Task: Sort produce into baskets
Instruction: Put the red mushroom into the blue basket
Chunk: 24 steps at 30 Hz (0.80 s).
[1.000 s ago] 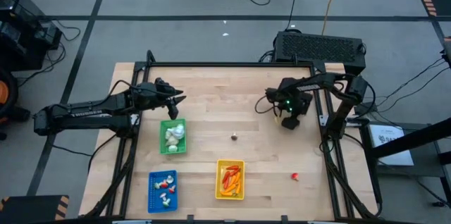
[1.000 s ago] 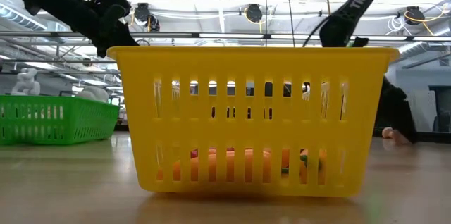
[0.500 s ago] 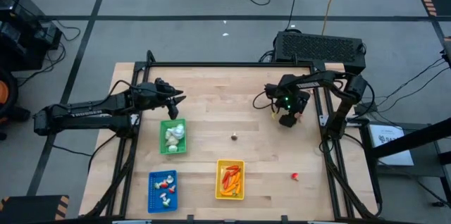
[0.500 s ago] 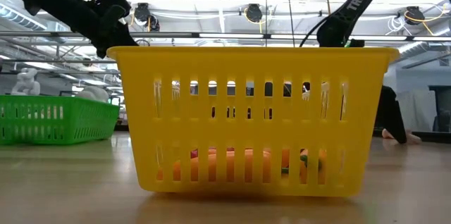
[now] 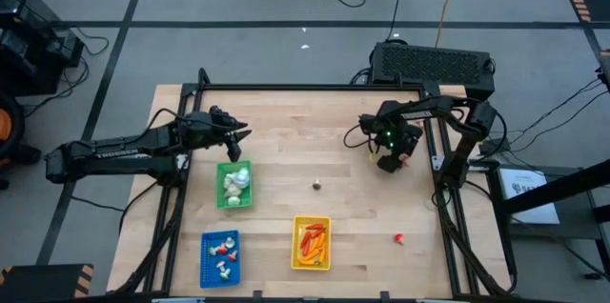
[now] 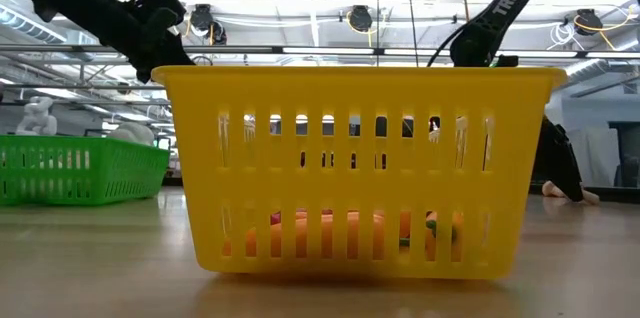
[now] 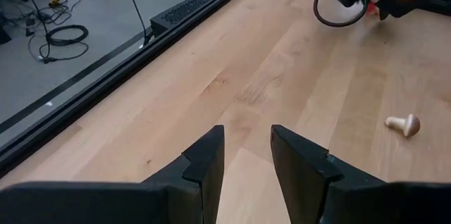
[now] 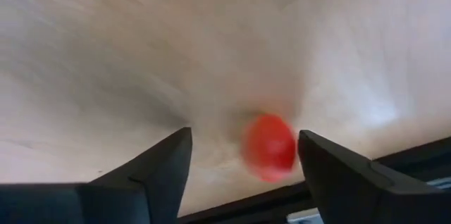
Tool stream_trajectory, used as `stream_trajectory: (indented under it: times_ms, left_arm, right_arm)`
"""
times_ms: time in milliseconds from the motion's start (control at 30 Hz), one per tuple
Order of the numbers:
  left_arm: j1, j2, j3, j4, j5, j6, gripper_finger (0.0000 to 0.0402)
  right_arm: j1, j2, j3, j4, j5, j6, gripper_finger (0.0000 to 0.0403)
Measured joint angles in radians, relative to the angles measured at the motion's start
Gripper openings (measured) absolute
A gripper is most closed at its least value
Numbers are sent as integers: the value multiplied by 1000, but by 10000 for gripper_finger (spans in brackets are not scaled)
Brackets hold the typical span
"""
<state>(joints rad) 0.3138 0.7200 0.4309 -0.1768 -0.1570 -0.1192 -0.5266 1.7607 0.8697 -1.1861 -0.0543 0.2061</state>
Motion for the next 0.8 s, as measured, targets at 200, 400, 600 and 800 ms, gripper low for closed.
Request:
stream_trajectory:
  times_ms: [200, 400, 600, 800]
  left_arm:
    - [0, 0, 0, -29, 0, -4, 125]
    - [0, 0, 0, -21, 0, -4, 125]
    - [0, 0, 0, -20, 0, -6, 125]
    - [0, 0, 0, -20, 0, -6, 125]
  right_arm:
    - [2, -4, -38, 31, -13, 18, 200]
    - [3, -3, -36, 45, -16, 24, 132]
    - [29, -1, 15, 66, 6, 0, 82]
    - [115, -1, 132, 119, -62, -4, 79]
